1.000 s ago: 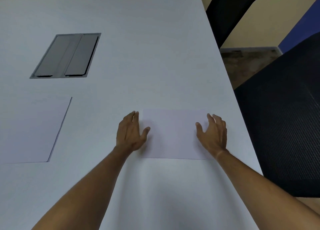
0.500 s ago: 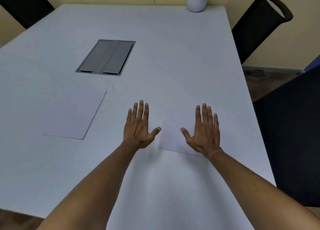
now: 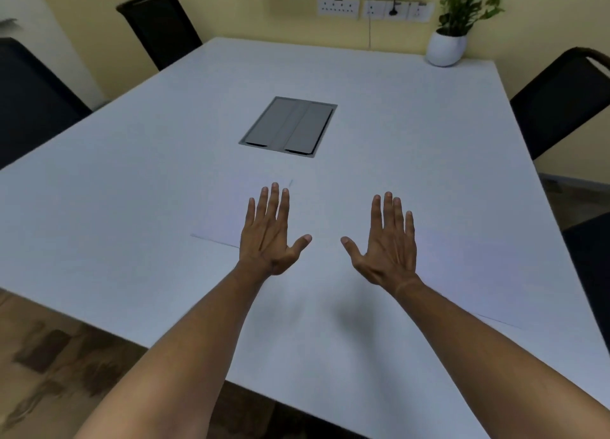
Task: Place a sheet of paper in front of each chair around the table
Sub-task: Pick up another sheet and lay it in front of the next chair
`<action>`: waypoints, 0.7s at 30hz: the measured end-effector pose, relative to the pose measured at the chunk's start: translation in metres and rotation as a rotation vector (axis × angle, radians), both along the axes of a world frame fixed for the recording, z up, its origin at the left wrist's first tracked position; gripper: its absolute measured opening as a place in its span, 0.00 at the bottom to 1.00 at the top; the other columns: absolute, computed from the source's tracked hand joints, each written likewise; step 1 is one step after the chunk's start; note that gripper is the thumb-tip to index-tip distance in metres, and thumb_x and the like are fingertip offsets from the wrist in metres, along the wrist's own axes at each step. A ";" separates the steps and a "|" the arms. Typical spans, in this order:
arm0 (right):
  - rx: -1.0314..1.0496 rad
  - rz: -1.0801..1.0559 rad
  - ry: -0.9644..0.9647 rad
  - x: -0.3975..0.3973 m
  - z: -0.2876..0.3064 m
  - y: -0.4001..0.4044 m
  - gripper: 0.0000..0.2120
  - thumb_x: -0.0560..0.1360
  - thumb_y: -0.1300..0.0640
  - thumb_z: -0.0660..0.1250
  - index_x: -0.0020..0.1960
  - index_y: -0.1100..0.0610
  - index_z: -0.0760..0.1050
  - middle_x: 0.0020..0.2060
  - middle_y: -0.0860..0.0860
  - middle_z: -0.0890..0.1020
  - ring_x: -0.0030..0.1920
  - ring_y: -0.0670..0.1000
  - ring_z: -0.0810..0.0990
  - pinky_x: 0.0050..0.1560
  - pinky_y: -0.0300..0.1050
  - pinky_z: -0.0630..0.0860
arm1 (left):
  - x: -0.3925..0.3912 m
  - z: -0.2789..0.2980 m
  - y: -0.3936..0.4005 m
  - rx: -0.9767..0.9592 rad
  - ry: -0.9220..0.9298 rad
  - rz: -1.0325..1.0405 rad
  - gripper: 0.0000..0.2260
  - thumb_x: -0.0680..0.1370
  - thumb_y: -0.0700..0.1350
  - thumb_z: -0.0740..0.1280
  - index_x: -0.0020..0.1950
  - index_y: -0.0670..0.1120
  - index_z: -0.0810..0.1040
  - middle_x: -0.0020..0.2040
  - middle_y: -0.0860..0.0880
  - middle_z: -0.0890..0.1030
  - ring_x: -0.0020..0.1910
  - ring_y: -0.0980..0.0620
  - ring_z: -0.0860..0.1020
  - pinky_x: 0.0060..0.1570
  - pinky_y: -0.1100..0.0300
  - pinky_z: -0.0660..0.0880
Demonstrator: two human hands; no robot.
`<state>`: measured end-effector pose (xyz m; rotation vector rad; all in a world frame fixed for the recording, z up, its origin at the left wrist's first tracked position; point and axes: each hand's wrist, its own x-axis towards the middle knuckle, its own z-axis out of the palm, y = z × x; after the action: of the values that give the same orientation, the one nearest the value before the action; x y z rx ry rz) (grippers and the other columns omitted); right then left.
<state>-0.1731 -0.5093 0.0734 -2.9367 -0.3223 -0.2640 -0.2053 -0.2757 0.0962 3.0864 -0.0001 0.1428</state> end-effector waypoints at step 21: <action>0.030 -0.017 0.027 -0.016 -0.009 0.236 0.49 0.73 0.27 0.49 0.80 0.58 0.38 0.80 0.58 0.44 0.80 0.57 0.41 0.78 0.57 0.41 | -0.026 -0.012 0.238 -0.072 0.043 0.075 0.42 0.77 0.69 0.50 0.79 0.46 0.35 0.79 0.43 0.36 0.79 0.45 0.38 0.76 0.47 0.38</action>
<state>-0.1890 -0.2732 0.0644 -2.9120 -0.2869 -0.2295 -0.2308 -0.0381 0.0844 3.0184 0.1200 0.0777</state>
